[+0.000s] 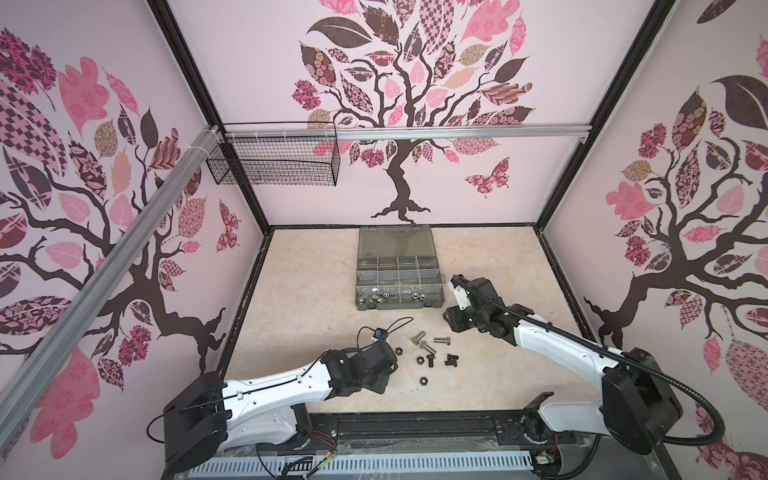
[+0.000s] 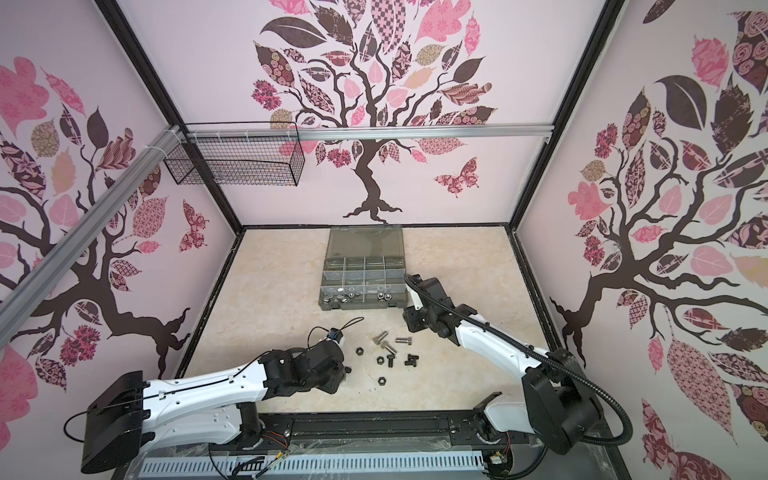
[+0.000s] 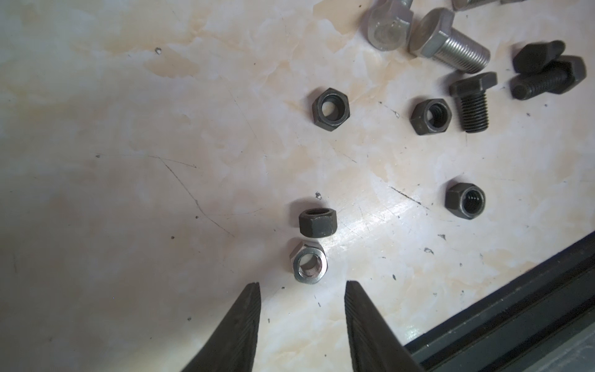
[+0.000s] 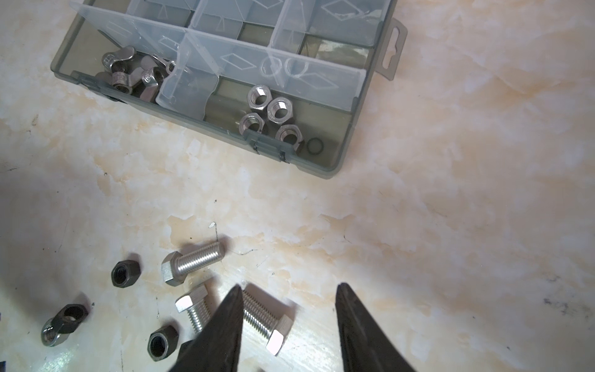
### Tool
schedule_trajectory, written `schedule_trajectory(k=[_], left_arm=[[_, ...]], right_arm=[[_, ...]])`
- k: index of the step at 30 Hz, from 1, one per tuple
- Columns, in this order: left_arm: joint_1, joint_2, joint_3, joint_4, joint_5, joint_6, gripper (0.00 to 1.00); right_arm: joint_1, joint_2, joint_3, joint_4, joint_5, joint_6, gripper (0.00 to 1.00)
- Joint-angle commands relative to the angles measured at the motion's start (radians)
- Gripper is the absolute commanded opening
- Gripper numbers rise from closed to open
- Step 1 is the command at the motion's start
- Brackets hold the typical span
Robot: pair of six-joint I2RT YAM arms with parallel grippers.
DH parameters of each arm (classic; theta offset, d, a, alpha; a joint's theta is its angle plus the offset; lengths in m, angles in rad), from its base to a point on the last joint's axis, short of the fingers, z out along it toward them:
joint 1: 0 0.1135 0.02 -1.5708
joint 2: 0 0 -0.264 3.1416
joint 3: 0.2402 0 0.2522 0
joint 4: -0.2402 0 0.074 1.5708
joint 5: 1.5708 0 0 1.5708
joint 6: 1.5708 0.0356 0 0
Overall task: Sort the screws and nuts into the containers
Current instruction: 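Withdraw the right gripper while the left gripper moves over the nut pile, then lower the left gripper and close it on a silver hex nut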
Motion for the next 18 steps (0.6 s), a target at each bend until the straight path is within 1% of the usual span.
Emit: schedule_trajectory(k=[1, 8, 13, 18], left_arm=[[-0.012, 0.030, 0.041, 0.009, -0.007, 0.017, 0.47], [-0.017, 0.120, 0.077, -0.010, 0.006, 0.027, 0.46], [-0.026, 0.174, 0.085, 0.012, 0.010, 0.009, 0.46], [-0.029, 0.220, 0.096, 0.016, 0.015, 0.023, 0.45]], right_arm=[[-0.001, -0.043, -0.010, -0.001, 0.016, 0.014, 0.49], [-0.001, -0.069, -0.033, 0.005, 0.019, 0.005, 0.50], [-0.001, -0.060, -0.026, -0.003, 0.018, -0.006, 0.50], [-0.001, -0.064, -0.037, 0.004, 0.013, -0.005, 0.50]])
